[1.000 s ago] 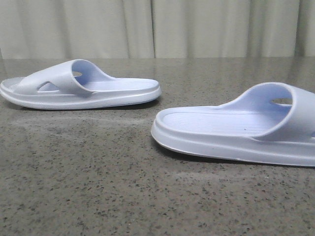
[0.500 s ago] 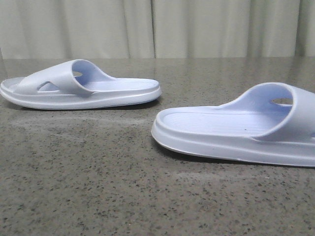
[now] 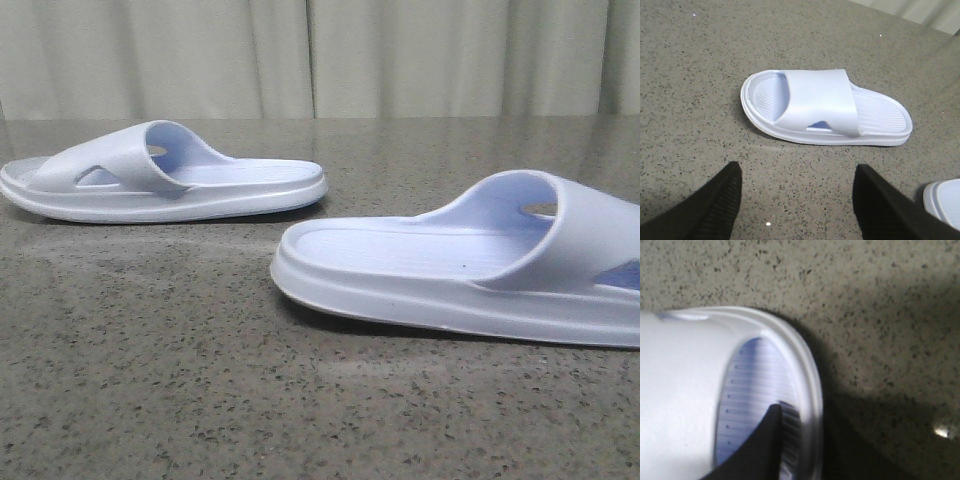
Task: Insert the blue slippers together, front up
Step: 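Grasp each slipper's heel rim, left gripper one, right gripper the other, then lift both slippers off the table and bring them toward each other, then slide the right gripper's slipper onto the left gripper's slipper, soles stacked, then lower the stacked slippers to the table and open both grippers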
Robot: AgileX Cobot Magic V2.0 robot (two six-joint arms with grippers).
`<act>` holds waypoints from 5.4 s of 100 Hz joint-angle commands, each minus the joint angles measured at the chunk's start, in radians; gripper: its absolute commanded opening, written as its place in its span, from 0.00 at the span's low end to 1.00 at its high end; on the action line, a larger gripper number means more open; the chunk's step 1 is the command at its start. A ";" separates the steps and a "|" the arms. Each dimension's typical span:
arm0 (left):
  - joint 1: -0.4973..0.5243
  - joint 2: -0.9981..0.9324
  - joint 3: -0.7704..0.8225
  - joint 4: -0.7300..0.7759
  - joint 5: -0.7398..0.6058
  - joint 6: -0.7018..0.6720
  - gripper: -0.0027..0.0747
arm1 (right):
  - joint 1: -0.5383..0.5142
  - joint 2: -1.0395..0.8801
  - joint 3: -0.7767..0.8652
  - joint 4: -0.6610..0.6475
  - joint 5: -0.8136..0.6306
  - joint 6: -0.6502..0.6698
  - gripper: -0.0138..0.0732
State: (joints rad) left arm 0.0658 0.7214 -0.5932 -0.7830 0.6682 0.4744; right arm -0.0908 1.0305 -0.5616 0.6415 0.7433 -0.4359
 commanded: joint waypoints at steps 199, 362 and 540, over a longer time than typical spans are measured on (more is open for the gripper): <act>0.149 0.744 -0.295 -0.638 0.284 0.552 0.05 | -0.005 0.002 -0.103 0.070 -0.140 -0.060 0.04; 0.124 0.834 -0.295 -0.907 0.600 0.494 0.05 | -0.001 0.490 -0.323 0.954 0.199 -0.707 0.04; -0.044 0.834 -0.297 -0.769 0.265 0.757 0.42 | -0.207 0.611 -0.558 0.819 0.568 -0.659 0.37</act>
State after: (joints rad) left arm 0.0255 1.5860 -0.8624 -1.5060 0.8958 1.2018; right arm -0.2931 1.6892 -1.0922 1.4078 1.1718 -1.0912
